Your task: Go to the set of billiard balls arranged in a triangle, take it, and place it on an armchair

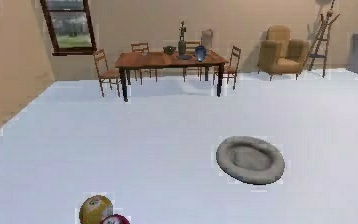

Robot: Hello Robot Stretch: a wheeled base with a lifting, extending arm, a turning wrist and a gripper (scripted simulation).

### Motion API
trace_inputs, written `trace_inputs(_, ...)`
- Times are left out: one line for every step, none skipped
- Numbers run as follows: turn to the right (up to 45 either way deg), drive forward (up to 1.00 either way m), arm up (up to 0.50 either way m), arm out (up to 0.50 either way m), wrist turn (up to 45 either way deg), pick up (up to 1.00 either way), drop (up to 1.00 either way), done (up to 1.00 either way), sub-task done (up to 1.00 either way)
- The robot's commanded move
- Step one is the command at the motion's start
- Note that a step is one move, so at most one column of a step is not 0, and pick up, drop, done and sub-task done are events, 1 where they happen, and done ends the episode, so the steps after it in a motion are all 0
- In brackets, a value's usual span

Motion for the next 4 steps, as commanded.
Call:
trace_inputs(0.0,1.00,0.00,0.00,0.0,0.00,0.00,0.00,0.00)
trace_inputs(0.0,0.90,0.00,0.00,0.0,0.00,0.00,0.00,0.00)
trace_inputs(36.0,0.00,0.00,0.00,0.0,0.00,0.00,0.00,0.00)
trace_inputs(0.0,0.60,0.00,0.00,0.0,0.00,0.00,0.00,0.00)
